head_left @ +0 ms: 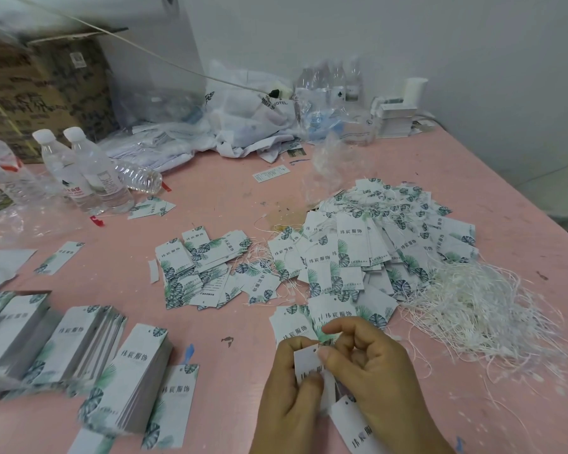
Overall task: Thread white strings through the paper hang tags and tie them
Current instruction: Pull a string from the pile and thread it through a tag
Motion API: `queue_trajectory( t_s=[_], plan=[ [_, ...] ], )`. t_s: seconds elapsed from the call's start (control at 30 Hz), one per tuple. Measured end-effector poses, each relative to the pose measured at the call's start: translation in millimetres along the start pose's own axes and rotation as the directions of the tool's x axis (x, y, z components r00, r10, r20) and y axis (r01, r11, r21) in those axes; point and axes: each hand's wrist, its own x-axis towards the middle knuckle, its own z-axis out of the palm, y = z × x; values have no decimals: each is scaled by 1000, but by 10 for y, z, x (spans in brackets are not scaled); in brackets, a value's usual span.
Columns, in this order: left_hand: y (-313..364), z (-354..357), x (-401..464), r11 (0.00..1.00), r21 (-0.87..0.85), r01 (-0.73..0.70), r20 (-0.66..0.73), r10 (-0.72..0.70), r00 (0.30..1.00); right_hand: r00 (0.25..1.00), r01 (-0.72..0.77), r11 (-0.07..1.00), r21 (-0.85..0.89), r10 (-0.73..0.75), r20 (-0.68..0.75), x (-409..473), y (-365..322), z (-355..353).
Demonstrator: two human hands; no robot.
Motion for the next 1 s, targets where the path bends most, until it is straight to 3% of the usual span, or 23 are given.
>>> queue_trajectory(
  t_s=[0.27,1.0],
  plan=[
    [-40,4,-1,997,79,-11,-25,13,1000,988,118,992,-47,-122,-97,-13,-22,-12],
    [-3,12,-9,993,68,-100,-50,103,993,917,320,889,-327,-377,-127,-24,129,6]
  ],
)
